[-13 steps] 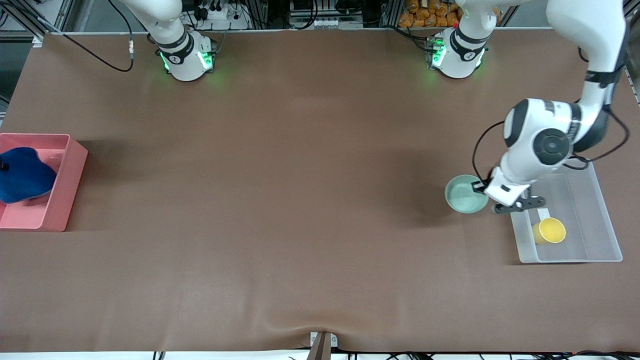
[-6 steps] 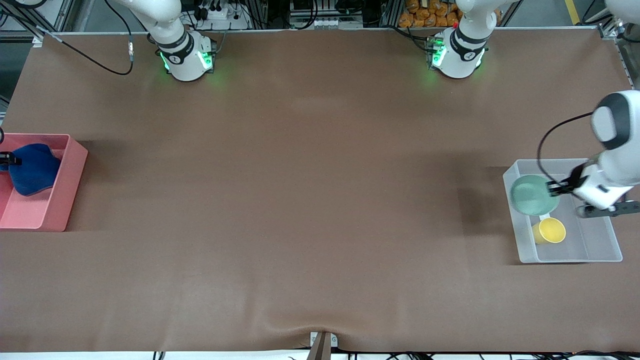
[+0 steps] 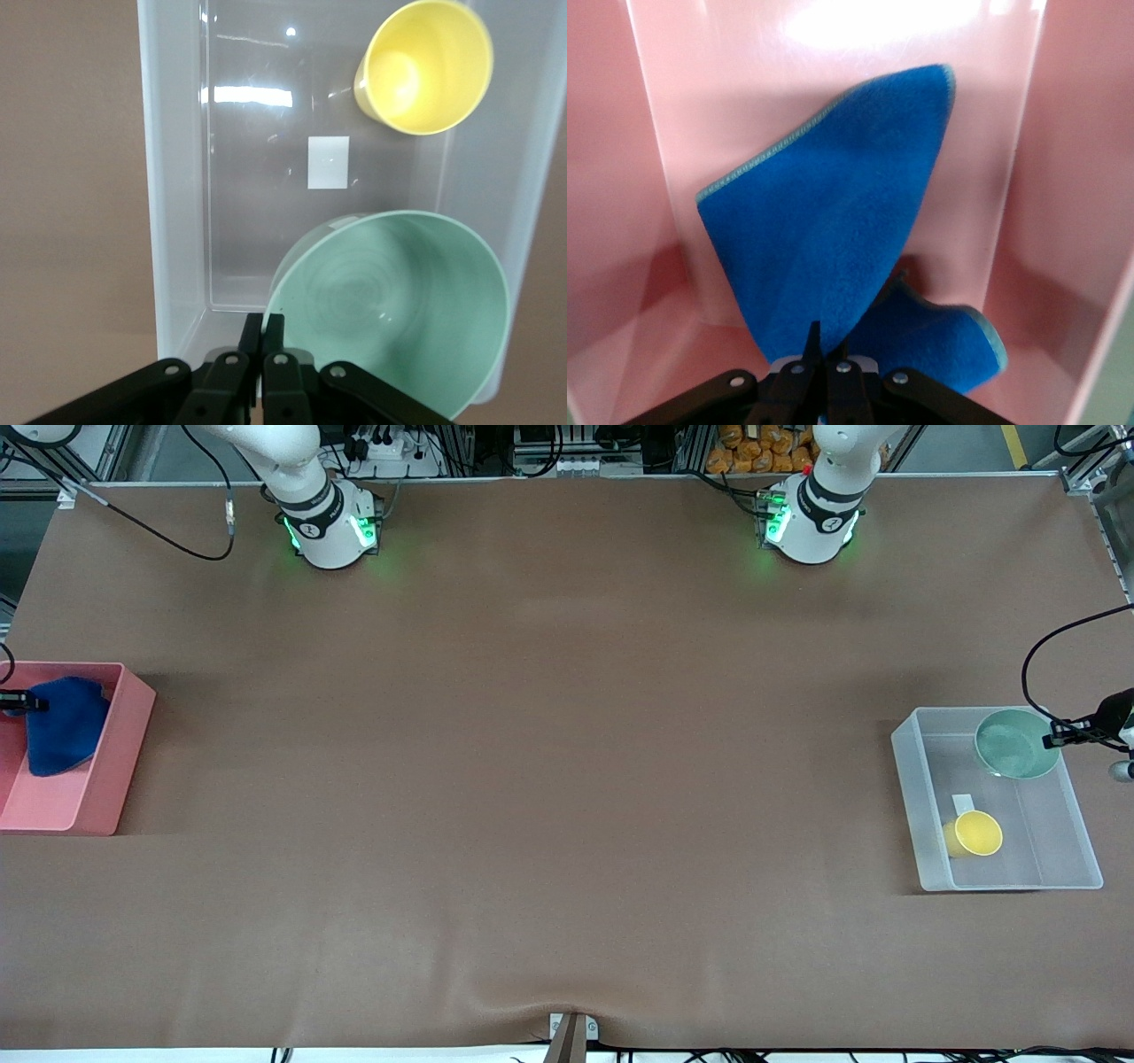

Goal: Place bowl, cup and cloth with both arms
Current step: 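Place the bowl in the clear bin while the right gripper lowers the cloth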

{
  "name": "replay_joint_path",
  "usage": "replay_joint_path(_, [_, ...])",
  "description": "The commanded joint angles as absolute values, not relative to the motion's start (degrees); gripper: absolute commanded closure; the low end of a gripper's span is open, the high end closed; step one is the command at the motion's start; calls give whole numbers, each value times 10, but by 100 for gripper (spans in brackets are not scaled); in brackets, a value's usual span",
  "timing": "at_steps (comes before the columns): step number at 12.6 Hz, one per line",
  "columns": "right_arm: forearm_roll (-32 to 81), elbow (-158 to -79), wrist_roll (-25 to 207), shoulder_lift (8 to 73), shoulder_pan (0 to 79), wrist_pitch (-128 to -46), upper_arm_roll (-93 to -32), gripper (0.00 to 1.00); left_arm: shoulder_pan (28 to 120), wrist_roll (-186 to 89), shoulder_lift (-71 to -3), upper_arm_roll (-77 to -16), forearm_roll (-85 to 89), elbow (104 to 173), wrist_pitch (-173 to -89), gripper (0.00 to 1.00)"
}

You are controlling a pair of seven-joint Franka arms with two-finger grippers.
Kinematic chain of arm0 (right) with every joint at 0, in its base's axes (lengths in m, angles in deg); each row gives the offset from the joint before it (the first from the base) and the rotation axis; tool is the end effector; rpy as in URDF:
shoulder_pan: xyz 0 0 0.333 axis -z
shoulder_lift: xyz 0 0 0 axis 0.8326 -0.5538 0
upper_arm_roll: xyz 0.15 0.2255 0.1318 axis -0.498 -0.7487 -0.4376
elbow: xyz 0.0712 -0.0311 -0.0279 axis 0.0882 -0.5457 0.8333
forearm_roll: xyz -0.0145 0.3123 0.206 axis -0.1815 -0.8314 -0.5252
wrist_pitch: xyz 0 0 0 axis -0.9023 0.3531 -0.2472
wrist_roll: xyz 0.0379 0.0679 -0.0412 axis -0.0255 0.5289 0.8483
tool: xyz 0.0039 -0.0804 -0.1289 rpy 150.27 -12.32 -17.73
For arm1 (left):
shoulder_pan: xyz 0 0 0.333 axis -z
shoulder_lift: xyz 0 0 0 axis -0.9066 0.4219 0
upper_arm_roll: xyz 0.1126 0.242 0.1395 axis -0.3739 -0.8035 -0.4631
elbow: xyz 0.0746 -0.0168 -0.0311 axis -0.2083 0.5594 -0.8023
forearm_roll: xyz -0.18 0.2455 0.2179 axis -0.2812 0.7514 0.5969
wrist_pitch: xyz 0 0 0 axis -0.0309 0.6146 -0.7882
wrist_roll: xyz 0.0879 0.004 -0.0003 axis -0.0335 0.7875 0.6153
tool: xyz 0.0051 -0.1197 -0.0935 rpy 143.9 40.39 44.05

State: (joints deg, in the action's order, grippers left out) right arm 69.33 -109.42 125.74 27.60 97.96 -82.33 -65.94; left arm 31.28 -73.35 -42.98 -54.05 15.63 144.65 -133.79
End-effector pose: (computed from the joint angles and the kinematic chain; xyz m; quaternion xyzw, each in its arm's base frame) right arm 0.4488 -0.4459 0.2072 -0.9880 -0.0023 0.1495 0.0378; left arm 0.5462 0.2437 0.2918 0.9988 0.0213 -0.0436 0.0109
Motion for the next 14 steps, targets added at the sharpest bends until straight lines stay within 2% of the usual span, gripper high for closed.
replay_joint_path(1, [696, -1084, 1258, 257, 1000, -822, -671, 62, 307, -751, -389, -536, 147, 1415, -1343, 100])
replay_joint_path(2, [696, -1084, 1259, 256, 998, -823, -671, 1, 307, -751, -382, -536, 147, 1418, -1356, 100])
replay_joint_path(5, [695, -1083, 1254, 270, 981, -802, -679, 0, 308, -752, -363, -536, 148, 1430, -1393, 100])
replay_joint_path(9, [694, -1082, 1248, 352, 943, -766, -696, 0, 309, -752, -363, -536, 148, 1467, -1432, 100])
replay_joint_path(14, [642, -1085, 1231, 416, 892, -739, -696, 0, 311, -751, -356, -533, 155, 1492, -1472, 100])
